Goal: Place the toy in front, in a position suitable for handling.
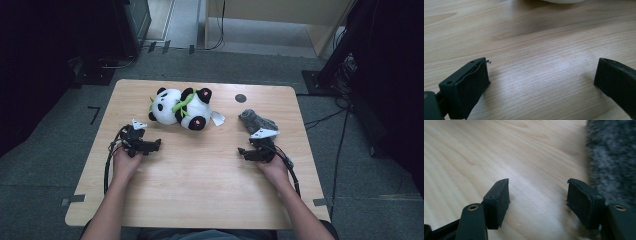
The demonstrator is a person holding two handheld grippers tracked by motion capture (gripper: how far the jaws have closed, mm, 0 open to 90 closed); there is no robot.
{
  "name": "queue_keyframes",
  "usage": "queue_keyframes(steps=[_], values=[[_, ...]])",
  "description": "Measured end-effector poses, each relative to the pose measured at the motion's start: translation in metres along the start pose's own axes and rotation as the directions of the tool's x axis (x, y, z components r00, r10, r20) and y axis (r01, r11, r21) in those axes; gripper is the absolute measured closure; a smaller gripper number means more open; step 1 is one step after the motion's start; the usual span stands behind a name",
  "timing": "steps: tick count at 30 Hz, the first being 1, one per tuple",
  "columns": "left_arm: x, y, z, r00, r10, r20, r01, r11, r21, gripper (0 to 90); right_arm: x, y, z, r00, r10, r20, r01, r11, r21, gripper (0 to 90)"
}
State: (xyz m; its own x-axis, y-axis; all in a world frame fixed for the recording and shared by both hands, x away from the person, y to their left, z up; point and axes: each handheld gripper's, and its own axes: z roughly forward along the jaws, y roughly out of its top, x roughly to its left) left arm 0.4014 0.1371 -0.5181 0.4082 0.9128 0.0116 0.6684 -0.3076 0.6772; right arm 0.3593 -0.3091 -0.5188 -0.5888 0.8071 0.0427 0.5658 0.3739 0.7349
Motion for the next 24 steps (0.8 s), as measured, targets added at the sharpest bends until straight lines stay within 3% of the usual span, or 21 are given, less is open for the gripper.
queue_keyframes(steps=[5,8,11,14,19,24], values=[[-0.0003,0.0006,0.0006,1.0000,0.003,0.002,-0.003,1.0000,0.000,0.0,-0.0085,-0.0015,0.0011,0.9996,0.026,0.014,-0.026,0.999,-0.024,34.2],[-0.0003,0.0006,0.0005,1.0000,0.006,0.003,-0.006,1.0000,0.001,0.0,-0.0070,-0.0023,0.0025,0.9998,-0.002,0.020,0.003,1.000,-0.028,31.7],[-0.0005,0.0006,0.0005,0.9999,0.009,0.007,-0.009,1.0000,0.000,0.0,-0.0061,-0.0018,0.0032,0.9997,0.005,0.023,-0.004,1.000,-0.029,30.7],[-0.0018,0.0003,0.0004,0.9992,0.030,0.027,-0.030,0.9996,-0.001,0.0,-0.0069,-0.0013,0.0042,0.9990,0.021,0.039,-0.021,1.000,-0.018,22.1],[-0.0020,0.0005,0.0005,0.9994,0.025,0.025,-0.025,0.9997,-0.001,0.0,-0.0058,-0.0008,0.0057,0.9995,0.010,0.031,-0.010,1.000,0.000,12.9],[-0.0024,0.0004,0.0003,0.9993,0.027,0.026,-0.027,0.9996,-0.004,0.0,-0.0052,-0.0010,0.0056,0.9992,0.016,0.037,-0.016,1.000,0.002,12.3]])
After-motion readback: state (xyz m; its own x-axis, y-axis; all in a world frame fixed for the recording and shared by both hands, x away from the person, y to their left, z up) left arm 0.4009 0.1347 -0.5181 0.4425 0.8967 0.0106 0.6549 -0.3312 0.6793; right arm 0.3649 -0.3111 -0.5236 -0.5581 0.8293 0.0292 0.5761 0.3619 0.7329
